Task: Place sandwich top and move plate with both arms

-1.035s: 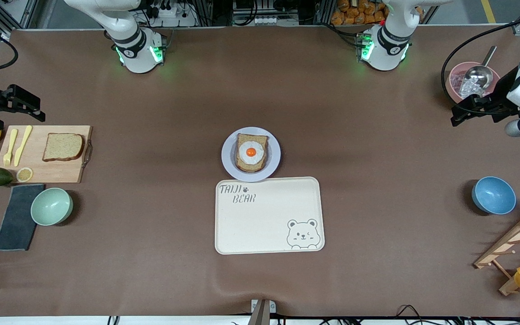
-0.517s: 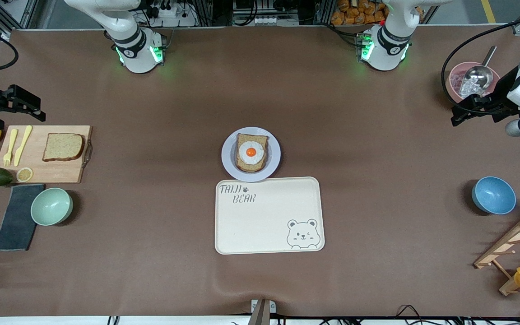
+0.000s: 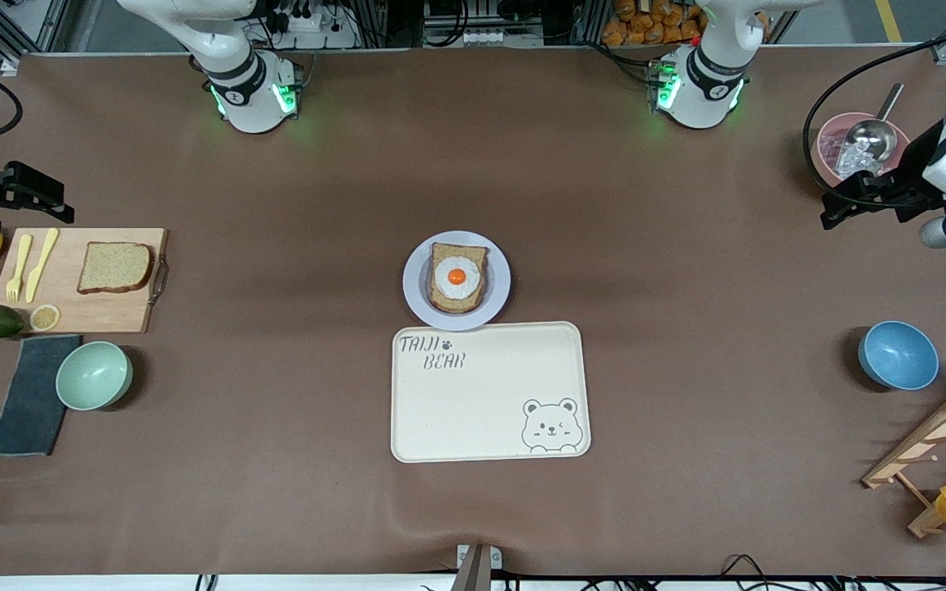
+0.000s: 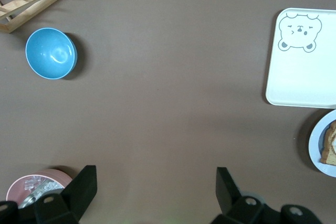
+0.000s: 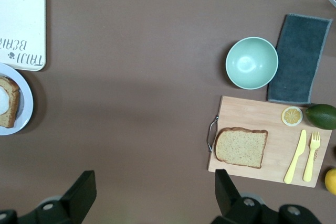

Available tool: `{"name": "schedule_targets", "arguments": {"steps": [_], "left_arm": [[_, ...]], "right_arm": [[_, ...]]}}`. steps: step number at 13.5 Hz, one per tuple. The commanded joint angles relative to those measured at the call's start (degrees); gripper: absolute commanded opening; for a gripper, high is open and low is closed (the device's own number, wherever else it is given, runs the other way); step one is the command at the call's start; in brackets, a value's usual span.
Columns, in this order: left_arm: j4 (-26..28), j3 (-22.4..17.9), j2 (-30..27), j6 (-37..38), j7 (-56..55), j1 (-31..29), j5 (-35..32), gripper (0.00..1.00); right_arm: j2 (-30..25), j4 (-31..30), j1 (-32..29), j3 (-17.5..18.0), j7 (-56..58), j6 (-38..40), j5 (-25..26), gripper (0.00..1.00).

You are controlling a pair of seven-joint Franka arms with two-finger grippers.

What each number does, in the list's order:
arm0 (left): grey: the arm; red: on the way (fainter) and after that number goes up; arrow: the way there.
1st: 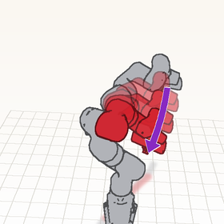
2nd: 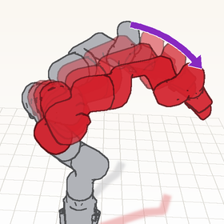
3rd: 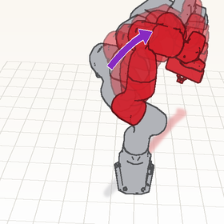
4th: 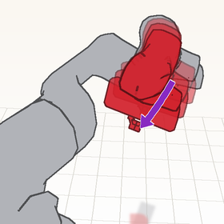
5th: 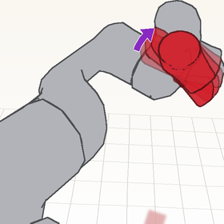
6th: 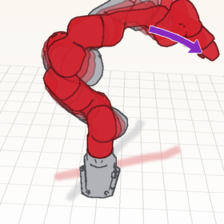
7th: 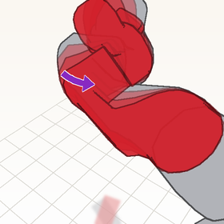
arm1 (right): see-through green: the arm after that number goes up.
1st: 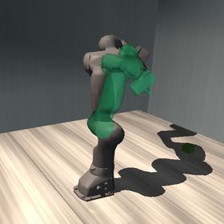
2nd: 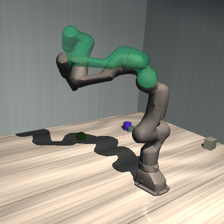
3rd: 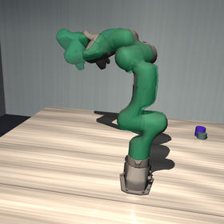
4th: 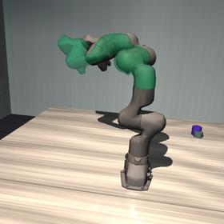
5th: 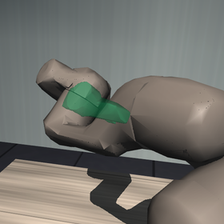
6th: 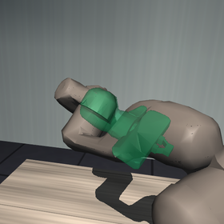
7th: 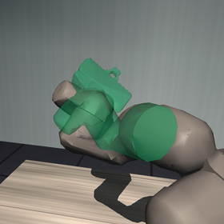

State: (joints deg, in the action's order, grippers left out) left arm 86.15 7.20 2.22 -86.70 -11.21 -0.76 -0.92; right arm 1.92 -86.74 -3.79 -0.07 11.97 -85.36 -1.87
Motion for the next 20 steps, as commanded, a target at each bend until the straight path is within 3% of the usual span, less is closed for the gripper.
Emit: {"name": "schedule_targets", "arguments": {"steps": [1,3,5,15,20], "left_arm": [[0.51,-0.17,-1.26,0.22,0.31,-0.03,0.66,1.0],[0.6,-0.17,-1.26,0.22,0.31,-0.03,0.74,1.0],[0.52,-0.17,-1.08,0.22,0.31,-0.03,0.74,1.0],[0.51,-0.17,-0.99,0.22,0.4,-0.12,1.18,1.0],[0.6,-0.17,-0.99,0.22,0.4,-0.21,1.62,1.0]], "right_arm": [[0.09,-0.19,-2.78,0.34,4.44,0.29,0.64,1.0],[0.89,-0.45,-5.77,0.42,8.32,0.63,-0.84,1.0],[1.15,-1.33,-9.02,0.34,9.12,0.9,-5.41,1.0],[2.12,-4.67,-15.53,0.25,9.21,1.25,-4.81,1.0],[6.5,-5.55,-20.98,0.25,12.72,0.38,-4.81,1.0]]}}
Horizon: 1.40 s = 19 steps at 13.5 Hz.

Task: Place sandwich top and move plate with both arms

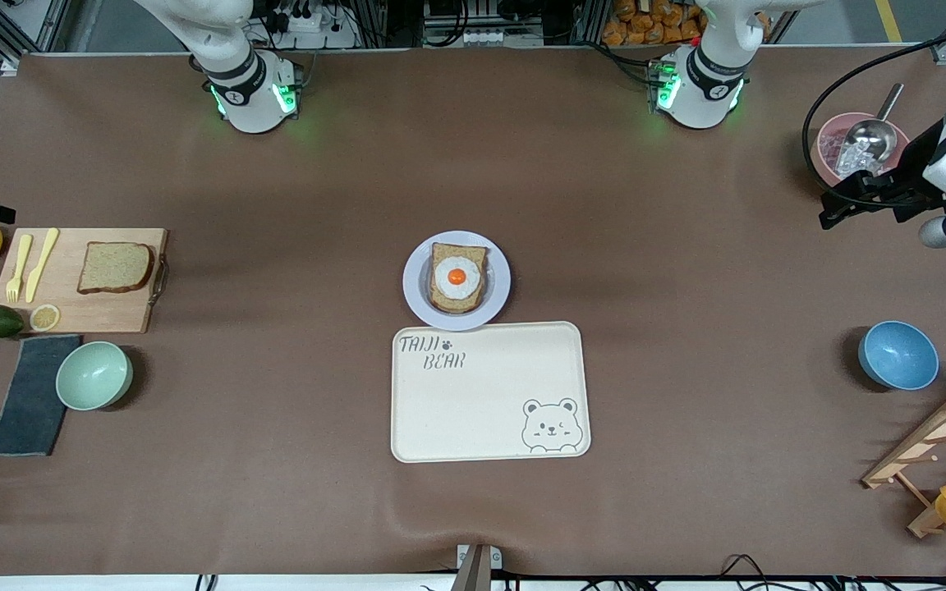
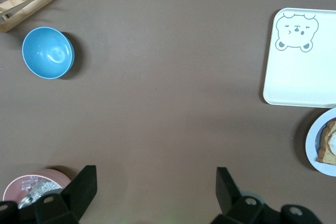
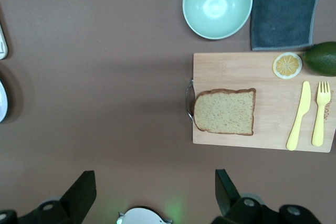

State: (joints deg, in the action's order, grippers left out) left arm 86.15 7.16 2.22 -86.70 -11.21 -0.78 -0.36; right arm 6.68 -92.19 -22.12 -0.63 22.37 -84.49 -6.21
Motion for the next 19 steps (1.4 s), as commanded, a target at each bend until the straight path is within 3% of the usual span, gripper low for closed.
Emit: {"name": "schedule_targets", "arguments": {"steps": [1,8,15,19], "left_arm": [[0.69,-0.13,-0.99,0.22,0.31,-0.19,1.06,1.0],[0.6,-0.13,-0.99,0.22,0.31,-0.1,1.06,1.0],[0.6,-0.13,-0.91,0.22,0.31,-0.1,1.5,1.0],[0.51,-0.13,-0.55,0.22,0.31,-0.1,1.94,1.0]], "right_arm": [[2.97,-0.09,-3.88,0.8,3.45,-1.03,-0.56,1.0],[11.24,-0.18,-9.61,0.89,8.21,-5.51,-1.26,1.0],[15.98,-0.44,-11.71,0.89,11.54,-7.79,-1.17,1.0],[16.87,-4.3,-14.09,0.98,13.48,-12.27,-1.7,1.0]]}}
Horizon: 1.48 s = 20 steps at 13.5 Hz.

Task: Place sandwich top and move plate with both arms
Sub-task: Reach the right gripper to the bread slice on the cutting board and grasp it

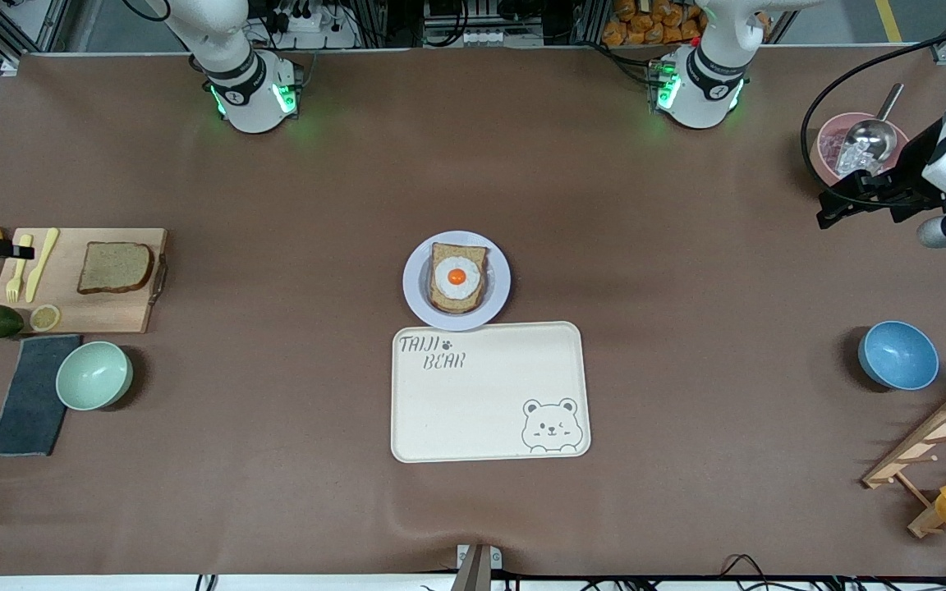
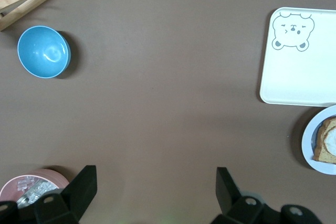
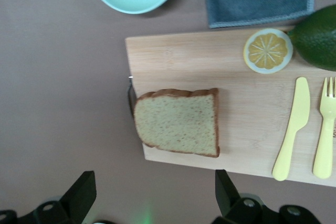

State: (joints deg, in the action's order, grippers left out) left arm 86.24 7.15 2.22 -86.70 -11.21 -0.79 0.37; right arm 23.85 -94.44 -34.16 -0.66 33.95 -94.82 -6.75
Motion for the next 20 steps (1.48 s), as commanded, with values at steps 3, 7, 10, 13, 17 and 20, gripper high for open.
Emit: {"name": "schedule_targets", "arguments": {"steps": [3,7,10,13,17,20], "left_arm": [[0.51,-0.12,-0.55,0.22,0.31,-0.09,1.47,1.0],[0.51,-0.12,-0.47,0.13,0.31,-0.09,1.48,1.0],[0.51,-0.12,-0.47,0.13,0.31,-0.09,1.48,1.0],[0.51,-0.12,-0.47,0.13,0.31,-0.09,1.48,1.0],[0.51,-0.12,-0.47,0.13,0.31,-0.09,1.48,1.0],[0.51,-0.12,-0.47,0.13,0.22,-0.09,1.48,1.0]], "right_arm": [[0.15,-5.66,-3.45,1.01,4.63,-6.67,-3.54,1.0],[2.25,-6.37,-3.98,1.01,7.18,-7.92,-3.54,0.98],[2.78,-8.03,-4.42,1.01,9.45,-10.98,-3.54,0.96],[3.13,-10.06,-5.12,1.01,11.93,-14.07,-3.54,0.94],[4.62,-10.33,-6.18,1.01,12.89,-15.12,-3.54,0.83],[6.73,-10.33,-6.88,1.01,15.79,-16.53,-4.85,0.79]]}}
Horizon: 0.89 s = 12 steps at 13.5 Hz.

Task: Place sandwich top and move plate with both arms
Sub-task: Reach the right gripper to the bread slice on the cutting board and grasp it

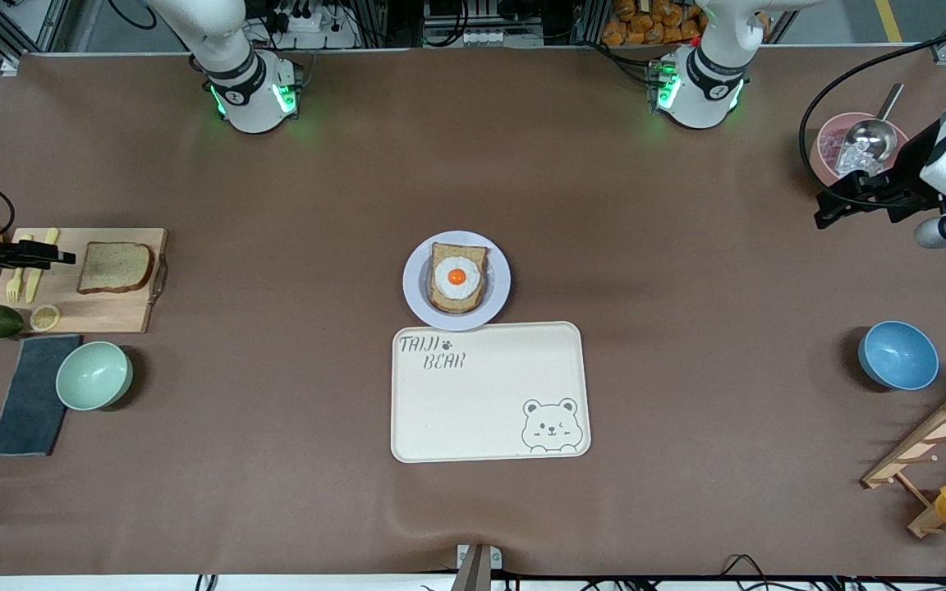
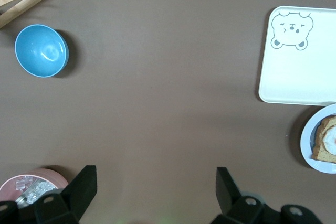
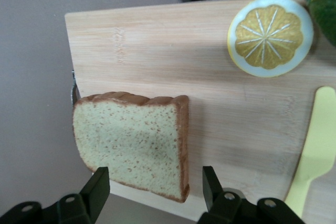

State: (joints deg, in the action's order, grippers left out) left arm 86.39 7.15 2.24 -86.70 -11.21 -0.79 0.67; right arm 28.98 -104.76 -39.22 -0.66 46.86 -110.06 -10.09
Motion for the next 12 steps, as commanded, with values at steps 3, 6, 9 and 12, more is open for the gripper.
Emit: {"name": "schedule_targets", "arguments": {"steps": [3,6,9,12], "left_arm": [[0.35,-0.12,-0.48,0.13,0.31,-0.09,1.18,1.0],[0.35,-0.12,-0.48,0.13,0.31,-0.09,1.18,1.0],[0.35,-0.12,-0.48,0.13,0.31,-0.09,1.18,1.0],[0.35,-0.12,-0.48,0.13,0.31,-0.09,1.18,1.0]], "right_arm": [[2.75,0.0,-2.0,1.01,3.41,-2.0,-1.86,0.77],[2.66,-1.48,-2.09,1.01,3.41,-2.53,-2.91,0.65],[2.66,-3.69,-2.36,1.01,3.5,-5.6,-4.76,0.62],[2.57,-3.69,-2.36,1.01,3.5,-5.61,-4.76,0.49]]}}
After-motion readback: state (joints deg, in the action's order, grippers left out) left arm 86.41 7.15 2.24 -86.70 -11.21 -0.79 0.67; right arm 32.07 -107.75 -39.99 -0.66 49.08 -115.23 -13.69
